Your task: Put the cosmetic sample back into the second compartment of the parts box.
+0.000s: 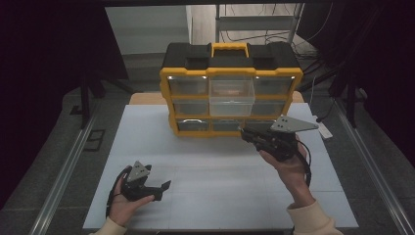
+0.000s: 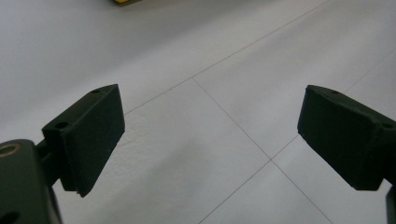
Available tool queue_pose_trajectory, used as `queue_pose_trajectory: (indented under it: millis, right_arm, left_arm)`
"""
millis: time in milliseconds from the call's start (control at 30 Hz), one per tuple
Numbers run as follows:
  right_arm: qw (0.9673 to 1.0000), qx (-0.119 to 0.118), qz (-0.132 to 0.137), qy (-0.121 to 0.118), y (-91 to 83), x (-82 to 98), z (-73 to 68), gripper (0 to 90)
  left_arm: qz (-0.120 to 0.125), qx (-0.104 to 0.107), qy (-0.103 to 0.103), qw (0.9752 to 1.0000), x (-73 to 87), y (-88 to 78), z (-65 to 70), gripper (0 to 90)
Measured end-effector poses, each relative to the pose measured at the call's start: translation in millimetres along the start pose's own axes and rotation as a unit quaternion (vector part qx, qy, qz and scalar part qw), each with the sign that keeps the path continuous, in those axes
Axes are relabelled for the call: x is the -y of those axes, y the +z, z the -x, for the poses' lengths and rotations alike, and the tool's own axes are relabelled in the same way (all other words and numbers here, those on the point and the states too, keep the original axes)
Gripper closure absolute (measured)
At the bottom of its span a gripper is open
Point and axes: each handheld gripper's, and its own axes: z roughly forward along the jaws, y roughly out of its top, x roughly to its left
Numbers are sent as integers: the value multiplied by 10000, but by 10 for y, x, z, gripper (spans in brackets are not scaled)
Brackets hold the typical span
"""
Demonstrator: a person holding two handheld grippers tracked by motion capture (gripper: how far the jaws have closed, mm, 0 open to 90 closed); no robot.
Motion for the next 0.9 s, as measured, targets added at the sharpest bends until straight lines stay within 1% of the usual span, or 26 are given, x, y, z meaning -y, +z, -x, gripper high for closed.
queue_pose_trajectory:
  millis: [267,367,467,567,600,667,733,900]
  right_arm:
    - [9998,48,199,-30,-47,-50,1,814]
    - [9998,71,192,-80,-56,-75,-3,813]
    - [9997,74,224,-81,-49,-88,-11,814]
    - [9995,93,274,-87,-54,-135,-12,814]
    - [9994,87,330,-75,-53,-156,-11,814]
    - [9994,95,327,-96,-56,-176,-10,814]
    - [9992,78,381,-105,-50,-225,-14,814]
    - [9991,74,382,-183,-30,-330,-21,813]
  left_arm:
    - [0,-8,7,10000,-1,2,1,81]
    - [0,-6,7,10000,-2,5,1,82]
    - [-1,-2,9,10000,-4,8,3,81]
    - [9,-1,5,10000,-7,11,2,82]
    - [14,-6,1,10000,-7,12,3,81]
    - [18,-6,-3,10000,-9,13,4,82]
    - [19,1,5,10000,-12,11,5,82]
    - [18,5,6,10000,-10,10,3,82]
